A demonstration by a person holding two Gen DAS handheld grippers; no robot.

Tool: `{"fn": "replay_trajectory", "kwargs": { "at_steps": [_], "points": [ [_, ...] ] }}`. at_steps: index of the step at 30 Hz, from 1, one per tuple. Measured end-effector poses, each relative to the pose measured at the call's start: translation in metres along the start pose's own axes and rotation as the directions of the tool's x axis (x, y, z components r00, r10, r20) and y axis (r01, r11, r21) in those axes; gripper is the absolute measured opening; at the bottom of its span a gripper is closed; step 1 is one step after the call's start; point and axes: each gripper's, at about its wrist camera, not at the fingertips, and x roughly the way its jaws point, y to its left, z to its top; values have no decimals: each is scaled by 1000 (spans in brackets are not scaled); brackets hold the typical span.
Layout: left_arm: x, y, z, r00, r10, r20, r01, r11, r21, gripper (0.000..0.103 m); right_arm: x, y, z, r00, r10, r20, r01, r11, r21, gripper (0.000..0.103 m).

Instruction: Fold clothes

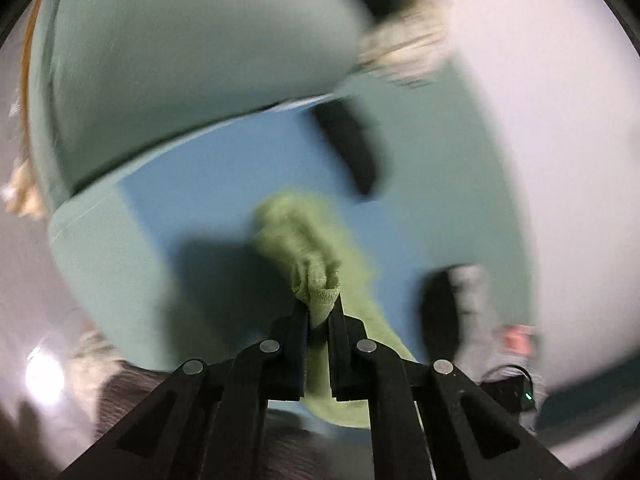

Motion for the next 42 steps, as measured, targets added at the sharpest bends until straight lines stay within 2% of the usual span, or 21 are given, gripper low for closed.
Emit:
{"fn": "replay_trajectory", "kwargs": {
  "at_steps": [3, 5, 6, 8, 9, 12, 15, 18, 21, 23, 26, 28, 30, 32, 34, 36, 38, 40, 42],
  "points": [
    [-46, -40, 4, 984, -172, 49, 170, 984, 51, 8, -75, 60, 5, 983, 84, 166, -56, 984, -167, 12],
    [-60, -53, 5, 965, -261, 31, 260, 965, 41, 8, -101, 81, -1, 970, 127, 206, -81, 973, -217, 12],
    [-64, -62, 6, 954, -298, 25, 297, 954, 53, 8, -112, 90, -5, 963, 154, 222, -99, 966, -241, 12],
    [-62, -74, 9, 948, -318, 10, 317, 946, 68, 8, -114, 108, -17, 949, 190, 251, -119, 954, -275, 12],
    [-54, -80, 11, 952, -308, -5, 307, 949, 69, 8, -125, 119, -27, 944, 193, 266, -114, 951, -286, 12],
    [-20, -96, 27, 963, -267, -30, 269, 961, 58, 8, -131, 102, -10, 941, 155, 303, -78, 965, -249, 12],
    [4, -117, 49, 960, -281, -6, 281, 956, 84, 8, -135, 93, 20, 929, 84, 361, -1, 974, -225, 11],
    [3, -143, 61, 957, -287, 37, 278, 948, 152, 8, -153, 117, 33, 908, 81, 412, 41, 960, -278, 11],
    [10, -157, 72, 958, -282, 49, 269, 945, 187, 8, -163, 139, 24, 902, 81, 423, 76, 937, -341, 12],
    [22, -144, 70, 966, -257, 28, 249, 953, 176, 8, -165, 129, 15, 904, 65, 423, 97, 932, -350, 12],
    [42, -117, 62, 980, -201, -5, 199, 967, 160, 8, -154, 95, -4, 918, 36, 394, 96, 946, -311, 12],
    [58, -83, 41, 992, -121, -37, 126, 981, 148, 8, -134, 63, -19, 939, 10, 342, 81, 965, -251, 12],
    [73, -50, 22, 995, -38, -97, 51, 991, 127, 7, -101, 24, -44, 965, -56, 257, 103, 980, -172, 12],
    [81, -19, 2, 985, 36, -170, -17, 994, 109, 7, -70, -13, -73, 984, -98, 149, 112, 990, -89, 12],
    [85, 8, -15, 968, 88, -236, -68, 994, 88, 7, -44, -43, -101, 992, -119, 44, 119, 993, -13, 12],
    [83, 22, -19, 963, 110, -247, -96, 993, 69, 7, -27, -61, -119, 994, -106, -21, 106, 994, 35, 12],
    [80, 20, -14, 965, 102, -241, -89, 994, 63, 7, -22, -66, -121, 997, -74, -32, 76, 995, 66, 11],
    [81, 9, -6, 970, 83, -230, -70, 996, 64, 7, -35, -63, -106, 999, -38, 18, 37, 997, 70, 12],
    [92, -15, 3, 972, 75, -221, -52, 993, 107, 7, -49, -61, -91, 998, -6, 70, 1, 997, 72, 12]
  ]
}}
